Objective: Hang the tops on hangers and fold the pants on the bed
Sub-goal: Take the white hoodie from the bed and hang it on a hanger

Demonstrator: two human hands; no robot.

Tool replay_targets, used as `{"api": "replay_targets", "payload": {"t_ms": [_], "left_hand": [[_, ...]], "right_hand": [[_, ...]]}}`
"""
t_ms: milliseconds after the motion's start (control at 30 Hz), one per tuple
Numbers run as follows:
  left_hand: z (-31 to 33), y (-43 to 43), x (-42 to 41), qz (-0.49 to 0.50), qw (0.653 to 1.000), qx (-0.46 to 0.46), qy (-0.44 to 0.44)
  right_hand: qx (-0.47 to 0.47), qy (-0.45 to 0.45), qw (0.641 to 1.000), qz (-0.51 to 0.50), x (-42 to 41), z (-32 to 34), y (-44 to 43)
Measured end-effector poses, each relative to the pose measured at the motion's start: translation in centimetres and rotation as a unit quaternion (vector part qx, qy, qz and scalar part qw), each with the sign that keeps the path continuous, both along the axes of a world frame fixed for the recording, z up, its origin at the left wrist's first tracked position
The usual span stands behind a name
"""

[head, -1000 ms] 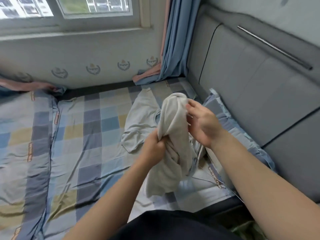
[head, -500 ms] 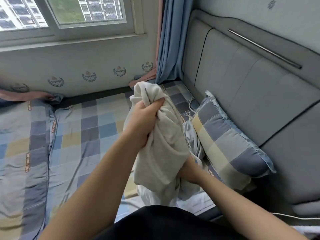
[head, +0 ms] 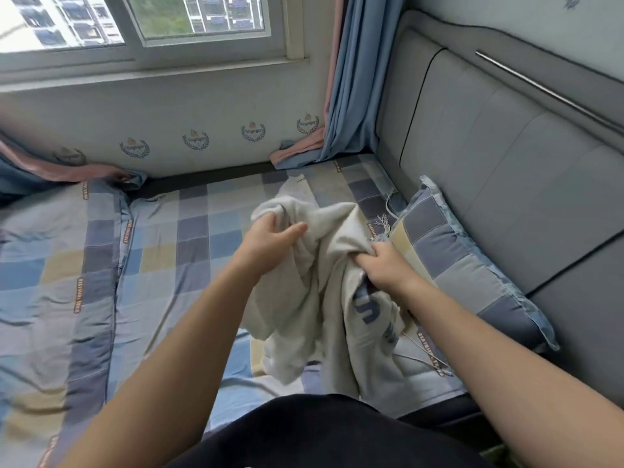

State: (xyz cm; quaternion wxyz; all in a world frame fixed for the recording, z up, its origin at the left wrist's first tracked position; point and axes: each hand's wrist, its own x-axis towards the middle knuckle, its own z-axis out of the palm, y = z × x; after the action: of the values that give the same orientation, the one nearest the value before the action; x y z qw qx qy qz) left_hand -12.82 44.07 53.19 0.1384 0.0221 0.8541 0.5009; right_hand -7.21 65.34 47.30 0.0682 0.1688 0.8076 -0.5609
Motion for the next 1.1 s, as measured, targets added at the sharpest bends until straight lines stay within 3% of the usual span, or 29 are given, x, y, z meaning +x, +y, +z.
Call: {"api": "replay_targets", "payload": {"t_ms": [67,133,267,367,500,567,667,733,900,1100], "left_hand": [[-0.9,0.5,1.7,-0.024,0.997,-0.051,0.05],[-2.1,1.0,3.9,-0.04,0.995,-0.028,0.088],[-5.3,2.8,7.4,-0.13,0.988,0.076,-0.039],[-7.4,4.0,8.4,-0.189,0.981,0.019,-0.022],[-7.6,4.7,7.7,-0.06,0.994,0.075,0.06],[-6.5,4.3,6.7,0.0,0.992,0.116,0.057],[-5.0,3.6,5.3,0.054,0.986,0.154,0.023],[-4.4,3.9,5.0,0.068,0.985,0.158,0.004],[-3.2,5.5,7.0,0.027,0.984,0.174,0.004],[0.6,3.7,6.5,0.062,0.96,0.267,-0.051]], "right_hand": [[-0.084,0.002,0.995,-0.051,-0.4,1.9,-0.6],[-0.151,0.013,0.985,-0.081,-0.8,3.9,-0.9],[-0.237,0.043,0.965,-0.104,-1.3,7.7,-1.1],[-0.318,0.069,0.937,-0.125,-1.8,9.7,-0.8],[-0.407,0.096,0.903,-0.1,-1.5,10.6,0.5],[-0.369,0.092,0.923,-0.059,-0.7,9.3,1.8],[-0.215,0.072,0.974,-0.021,1.8,5.6,3.2],[-0.143,0.024,0.989,0.019,4.2,1.8,3.1],[-0.072,-0.009,0.99,0.124,9.1,-7.4,-0.2],[0.089,-0.162,0.969,0.163,8.6,-11.8,-1.3]]}}
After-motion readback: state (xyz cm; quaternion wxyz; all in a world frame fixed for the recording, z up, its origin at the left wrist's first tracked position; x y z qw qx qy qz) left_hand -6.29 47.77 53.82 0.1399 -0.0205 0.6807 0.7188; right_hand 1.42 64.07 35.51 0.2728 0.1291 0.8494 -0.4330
